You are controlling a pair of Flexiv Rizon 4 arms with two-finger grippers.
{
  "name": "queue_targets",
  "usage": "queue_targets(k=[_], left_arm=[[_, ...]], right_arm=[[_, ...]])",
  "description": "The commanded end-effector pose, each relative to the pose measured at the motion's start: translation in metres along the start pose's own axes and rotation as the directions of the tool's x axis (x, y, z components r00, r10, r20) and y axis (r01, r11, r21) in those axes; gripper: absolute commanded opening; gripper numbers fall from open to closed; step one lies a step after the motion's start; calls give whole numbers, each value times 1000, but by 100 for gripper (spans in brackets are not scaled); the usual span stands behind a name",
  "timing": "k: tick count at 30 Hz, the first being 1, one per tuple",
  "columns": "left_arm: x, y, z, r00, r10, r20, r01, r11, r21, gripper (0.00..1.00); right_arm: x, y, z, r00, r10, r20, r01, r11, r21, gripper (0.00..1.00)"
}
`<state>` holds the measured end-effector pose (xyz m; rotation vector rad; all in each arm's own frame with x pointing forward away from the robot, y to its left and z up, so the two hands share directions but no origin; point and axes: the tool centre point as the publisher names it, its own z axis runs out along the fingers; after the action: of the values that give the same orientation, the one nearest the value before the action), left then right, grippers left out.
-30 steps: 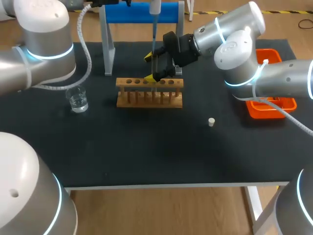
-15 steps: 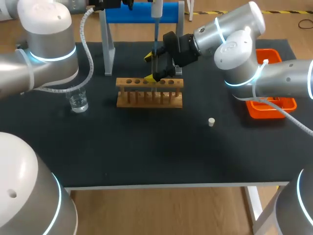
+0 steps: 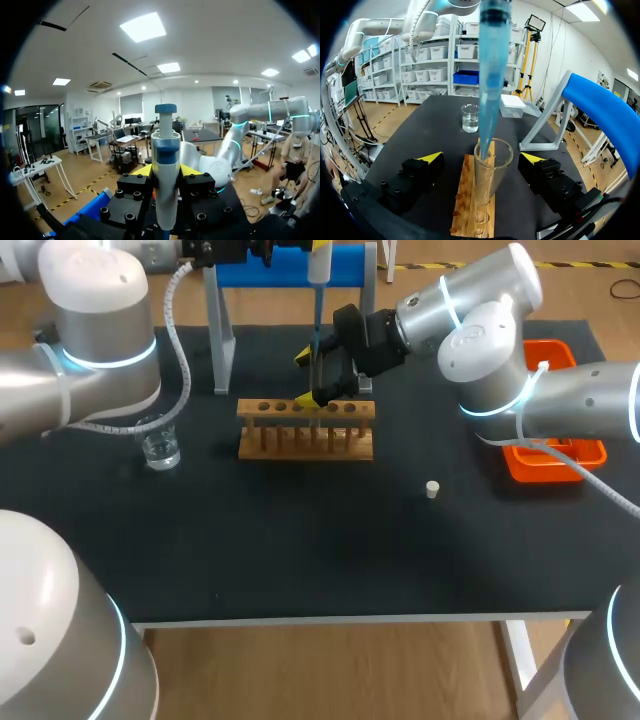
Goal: Invert the test tube, pick up the pipette, mount the tip to pipette, aspirate from beaker and dispense into the tube, eject the tip, return the pipette, and cap with the stopper.
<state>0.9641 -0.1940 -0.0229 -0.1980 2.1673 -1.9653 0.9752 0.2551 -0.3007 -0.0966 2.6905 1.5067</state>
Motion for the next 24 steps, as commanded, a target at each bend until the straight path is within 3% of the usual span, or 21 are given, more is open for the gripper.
queue_targets(k=[1,11,24], left_arm=[[-2,2,1,1000,3,4,-3,1000,-8,0],[-5,3,2,999,39,19,-39,999,-25,0],[-9,4,3,999,29,40,-30,999,26,0]], right_arm=[[-1,0,-1,1000,0,-4,0,1000,2,100],[-1,0,-1,1000,0,-4,0,1000,2,100],[-1,0,-1,1000,0,-4,0,1000,2,100]])
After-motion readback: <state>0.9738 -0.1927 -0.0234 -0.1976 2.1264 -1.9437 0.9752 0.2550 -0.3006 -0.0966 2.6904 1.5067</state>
